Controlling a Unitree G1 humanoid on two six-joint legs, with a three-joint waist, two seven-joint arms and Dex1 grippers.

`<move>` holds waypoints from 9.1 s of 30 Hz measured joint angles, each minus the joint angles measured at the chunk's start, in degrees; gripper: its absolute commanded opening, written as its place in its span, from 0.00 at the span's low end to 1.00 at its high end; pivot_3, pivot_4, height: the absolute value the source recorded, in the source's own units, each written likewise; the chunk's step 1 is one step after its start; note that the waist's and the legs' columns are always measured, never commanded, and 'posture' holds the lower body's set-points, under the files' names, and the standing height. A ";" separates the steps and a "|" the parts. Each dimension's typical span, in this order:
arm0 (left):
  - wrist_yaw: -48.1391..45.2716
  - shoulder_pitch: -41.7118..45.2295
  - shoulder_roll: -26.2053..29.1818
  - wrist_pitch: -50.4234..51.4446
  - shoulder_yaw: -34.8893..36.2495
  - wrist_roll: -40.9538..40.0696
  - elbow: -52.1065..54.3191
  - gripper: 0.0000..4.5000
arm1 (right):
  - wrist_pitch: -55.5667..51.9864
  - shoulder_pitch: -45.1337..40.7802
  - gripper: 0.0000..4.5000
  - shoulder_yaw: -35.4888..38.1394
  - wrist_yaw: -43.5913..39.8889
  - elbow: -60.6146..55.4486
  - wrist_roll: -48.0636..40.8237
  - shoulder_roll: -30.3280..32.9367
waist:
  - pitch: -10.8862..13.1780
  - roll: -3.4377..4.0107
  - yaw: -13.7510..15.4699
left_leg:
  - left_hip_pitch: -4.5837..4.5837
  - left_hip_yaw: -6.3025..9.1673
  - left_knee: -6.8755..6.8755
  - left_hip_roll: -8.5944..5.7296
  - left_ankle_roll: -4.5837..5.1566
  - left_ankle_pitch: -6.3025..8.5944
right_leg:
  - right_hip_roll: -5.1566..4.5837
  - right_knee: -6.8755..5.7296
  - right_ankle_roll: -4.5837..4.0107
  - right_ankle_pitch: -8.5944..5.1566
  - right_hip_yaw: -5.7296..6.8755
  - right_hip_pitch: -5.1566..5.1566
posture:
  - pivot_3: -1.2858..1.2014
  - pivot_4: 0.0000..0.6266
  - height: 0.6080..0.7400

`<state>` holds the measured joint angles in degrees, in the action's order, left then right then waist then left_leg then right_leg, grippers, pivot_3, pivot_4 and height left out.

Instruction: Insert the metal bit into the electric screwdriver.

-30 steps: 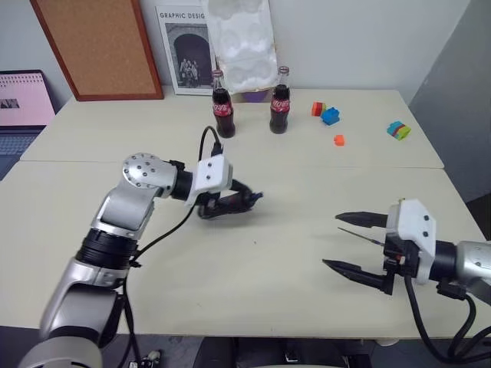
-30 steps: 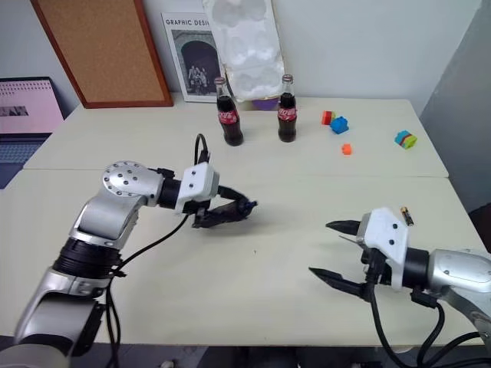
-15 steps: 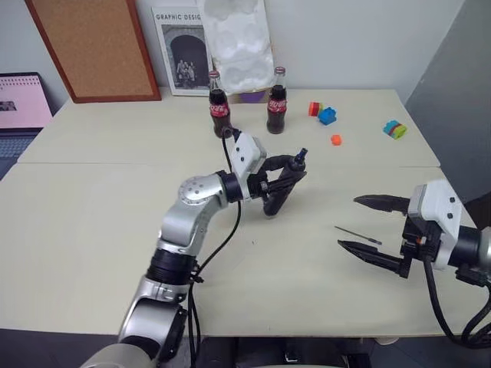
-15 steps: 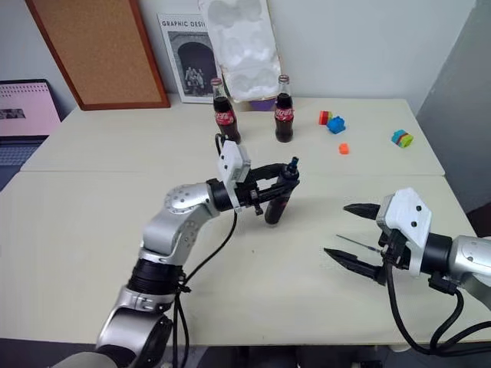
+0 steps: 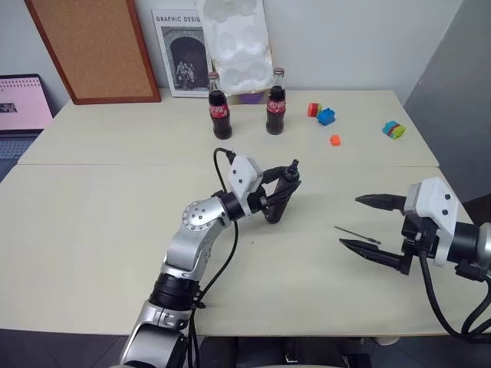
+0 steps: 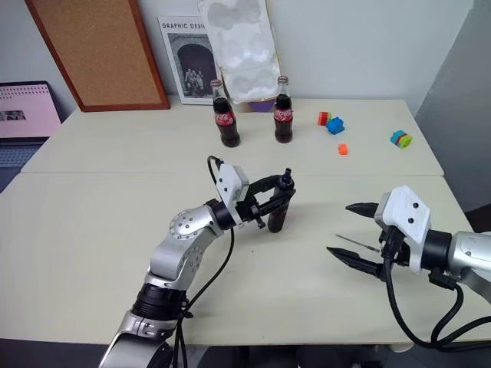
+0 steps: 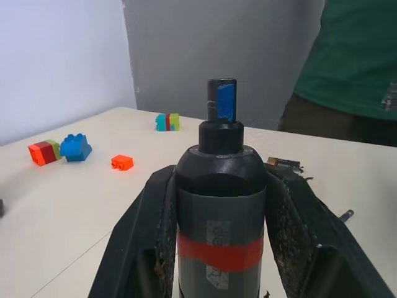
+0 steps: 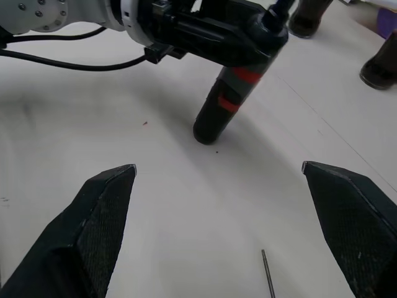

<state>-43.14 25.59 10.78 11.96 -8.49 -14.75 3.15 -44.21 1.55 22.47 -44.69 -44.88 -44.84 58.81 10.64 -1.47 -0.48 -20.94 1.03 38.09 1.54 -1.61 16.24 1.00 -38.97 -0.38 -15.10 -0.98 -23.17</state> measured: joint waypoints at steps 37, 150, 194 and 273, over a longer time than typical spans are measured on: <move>5.87 -7.41 5.06 2.47 -1.26 -0.87 12.15 0.36 | -0.16 -31.57 0.78 -45.71 -17.20 38.07 37.80 2.38 | -0.01 0.04 -1.07 | 0.05 0.23 -0.10 0.05 -0.01 0.00 | -0.13 0.12 -0.02 -0.01 -0.03 -0.07 | 0.52 0.24 1.00; -15.48 -1.25 10.99 1.37 -2.51 -9.93 5.36 0.36 | 21.21 -22.61 0.00 -19.22 -8.75 22.60 0.89 -35.17 | 0.06 0.01 -1.28 | -0.22 0.32 -0.17 0.10 0.01 0.01 | -0.04 0.26 0.07 0.09 0.01 -0.29 | 0.52 0.24 1.00; -16.13 -1.95 15.54 3.95 -1.82 -11.24 8.85 0.36 | 19.88 -25.14 0.00 -20.93 -10.50 22.09 -2.50 -33.24 | 0.07 0.02 -1.30 | -0.15 0.32 -0.20 0.12 0.01 0.01 | -0.04 0.27 0.07 0.08 0.00 -0.26 | 0.52 0.24 1.00; -17.48 -1.07 15.19 2.64 -2.92 -10.49 8.21 0.36 | -1.52 -39.98 0.27 -27.83 -19.94 28.84 -1.73 -18.04 | 0.07 0.03 -1.22 | -0.15 0.33 -0.24 0.12 0.02 0.02 | -0.07 0.51 0.07 0.08 0.06 -0.15 | 0.52 0.24 1.00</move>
<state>-60.63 24.52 25.97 14.60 -11.41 -25.23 11.36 -45.73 -38.42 -5.36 -64.63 -16.04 -46.57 40.77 10.71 -1.45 -1.70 -21.09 1.36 37.84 1.66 -1.59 16.26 0.93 -38.46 -0.31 -15.02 -0.92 -23.31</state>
